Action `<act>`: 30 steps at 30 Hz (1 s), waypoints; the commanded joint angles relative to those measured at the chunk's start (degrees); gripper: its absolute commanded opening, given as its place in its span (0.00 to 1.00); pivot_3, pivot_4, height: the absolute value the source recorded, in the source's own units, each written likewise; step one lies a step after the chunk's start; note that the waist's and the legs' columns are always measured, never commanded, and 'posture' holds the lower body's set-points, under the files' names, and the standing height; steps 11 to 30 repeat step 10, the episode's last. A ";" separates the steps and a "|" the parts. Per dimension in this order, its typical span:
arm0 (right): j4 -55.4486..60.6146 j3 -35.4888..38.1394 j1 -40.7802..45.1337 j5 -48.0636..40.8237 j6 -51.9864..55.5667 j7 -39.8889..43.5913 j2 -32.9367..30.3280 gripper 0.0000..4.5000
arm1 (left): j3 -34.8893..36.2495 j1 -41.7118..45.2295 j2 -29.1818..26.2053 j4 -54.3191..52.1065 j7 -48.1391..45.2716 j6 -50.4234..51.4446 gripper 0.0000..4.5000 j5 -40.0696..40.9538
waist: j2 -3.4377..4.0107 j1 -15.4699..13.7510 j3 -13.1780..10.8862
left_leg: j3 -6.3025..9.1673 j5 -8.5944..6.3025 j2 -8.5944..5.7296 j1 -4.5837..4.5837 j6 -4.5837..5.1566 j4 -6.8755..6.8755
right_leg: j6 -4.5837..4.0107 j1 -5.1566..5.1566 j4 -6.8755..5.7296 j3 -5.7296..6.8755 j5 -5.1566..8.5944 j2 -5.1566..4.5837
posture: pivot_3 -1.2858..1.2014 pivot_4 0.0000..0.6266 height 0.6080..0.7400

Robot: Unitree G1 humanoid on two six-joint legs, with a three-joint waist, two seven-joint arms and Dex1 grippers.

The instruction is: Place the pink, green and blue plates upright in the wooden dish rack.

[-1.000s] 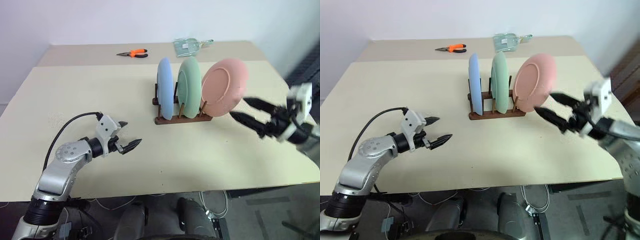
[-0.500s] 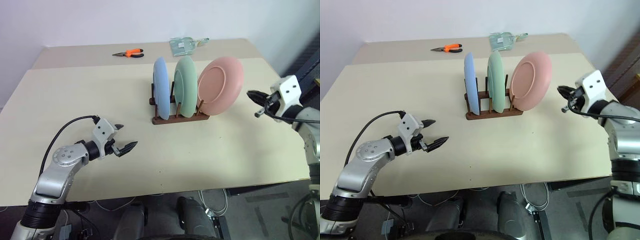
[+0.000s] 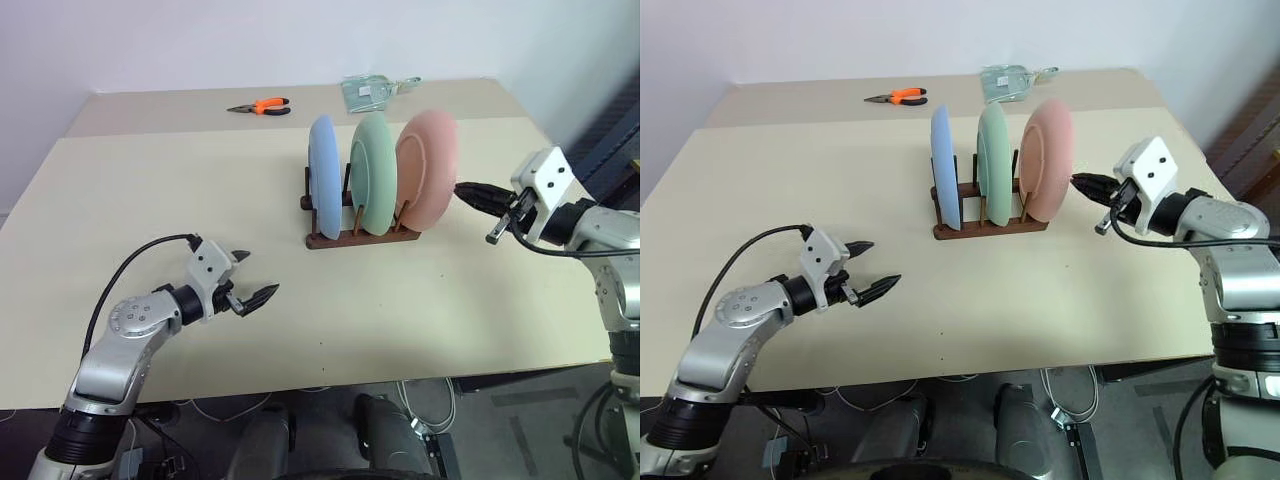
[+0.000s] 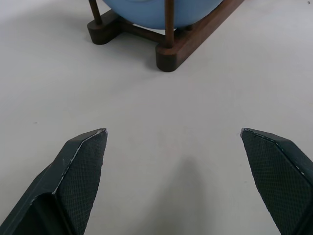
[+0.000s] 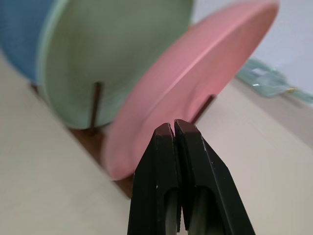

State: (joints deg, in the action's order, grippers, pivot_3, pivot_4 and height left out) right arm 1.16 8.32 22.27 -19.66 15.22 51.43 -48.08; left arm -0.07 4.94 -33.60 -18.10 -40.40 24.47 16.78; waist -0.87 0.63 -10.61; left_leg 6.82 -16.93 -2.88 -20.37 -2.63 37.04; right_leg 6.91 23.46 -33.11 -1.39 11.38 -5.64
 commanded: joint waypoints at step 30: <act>-7.32 7.53 -7.94 -0.76 -2.41 -2.55 2.54 0.01 | 1.03 0.59 -0.04 -0.12 1.28 -0.38 1.00 -0.25 | -0.02 -0.02 0.02 | 0.00 0.00 -0.04 0.01 0.00 0.03 | -0.07 -0.02 -0.01 -0.02 -0.05 0.00 | 0.52 0.24 1.00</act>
